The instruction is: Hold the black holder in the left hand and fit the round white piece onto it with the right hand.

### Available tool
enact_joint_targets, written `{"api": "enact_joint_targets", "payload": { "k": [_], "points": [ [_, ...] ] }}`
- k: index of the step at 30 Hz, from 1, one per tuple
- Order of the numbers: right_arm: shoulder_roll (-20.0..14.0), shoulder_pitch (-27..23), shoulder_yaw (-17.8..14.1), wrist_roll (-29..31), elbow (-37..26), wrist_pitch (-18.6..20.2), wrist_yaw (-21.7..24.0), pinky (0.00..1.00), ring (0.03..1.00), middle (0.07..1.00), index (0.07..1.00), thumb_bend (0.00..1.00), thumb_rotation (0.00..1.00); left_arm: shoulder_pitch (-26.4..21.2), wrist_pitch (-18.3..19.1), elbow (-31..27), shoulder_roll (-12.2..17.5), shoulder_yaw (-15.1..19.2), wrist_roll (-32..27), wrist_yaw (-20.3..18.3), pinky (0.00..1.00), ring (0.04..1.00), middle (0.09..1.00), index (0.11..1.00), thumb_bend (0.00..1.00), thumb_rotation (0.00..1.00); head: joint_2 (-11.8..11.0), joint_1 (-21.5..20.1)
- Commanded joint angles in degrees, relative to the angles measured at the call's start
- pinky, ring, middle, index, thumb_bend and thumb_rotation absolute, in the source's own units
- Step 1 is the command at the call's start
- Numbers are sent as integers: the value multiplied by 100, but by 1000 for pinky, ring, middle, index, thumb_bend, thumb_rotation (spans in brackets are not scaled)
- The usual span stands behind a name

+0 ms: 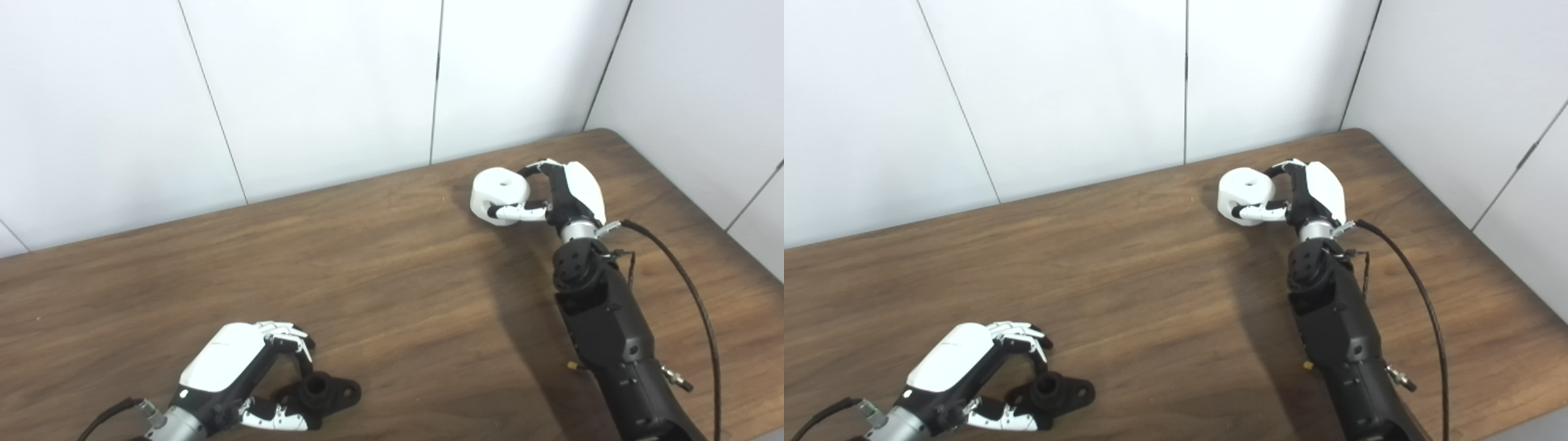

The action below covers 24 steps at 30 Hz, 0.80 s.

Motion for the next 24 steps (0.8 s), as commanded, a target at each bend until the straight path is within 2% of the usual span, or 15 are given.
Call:
{"api": "enact_joint_targets", "payload": {
  "k": [1, 11, 18, 19, 20, 22, 24],
  "points": [
    [-176, -104, -18, -83, -175, -25, -45, 1000, 960, 908, 699, 929, 326, 8, -1, 8, 138, -52, -20, -251, 838, 811, 742, 485, 520, 46, 11, -10],
    [-163, -77, -17, -15, -166, -31, -99, 1000, 963, 910, 700, 934, 316, -15, -6, -15, 150, -58, -28, -270, 832, 808, 738, 485, 520, 46, 19, -17],
    [-181, -22, 49, 108, -50, -245, -425, 1000, 949, 879, 582, 871, 246, -35, -9, 0, 105, -53, -56, -254, 832, 802, 733, 484, 520, 46, 18, -9],
    [-179, -14, 46, 152, -23, -308, -490, 1000, 949, 873, 537, 702, 200, -37, -3, -3, 103, -54, -58, -259, 831, 803, 735, 484, 520, 46, 16, -13],
    [-184, -8, 49, 187, -4, -350, -538, 1000, 949, 866, 507, 598, 169, -38, 4, -6, 100, -56, -59, -263, 832, 804, 736, 485, 520, 46, 12, -17],
    [-225, 16, 88, 237, 58, -524, -666, 1000, 943, 852, 489, 541, 147, -31, 44, -28, 83, -54, -54, -272, 834, 805, 736, 484, 520, 46, 8, -46],
    [-278, 39, 143, 256, 116, -676, -765, 1000, 936, 840, 484, 530, 139, -28, 51, -30, 77, -56, -74, -281, 837, 806, 737, 484, 520, 46, 0, -60]
  ]
}}
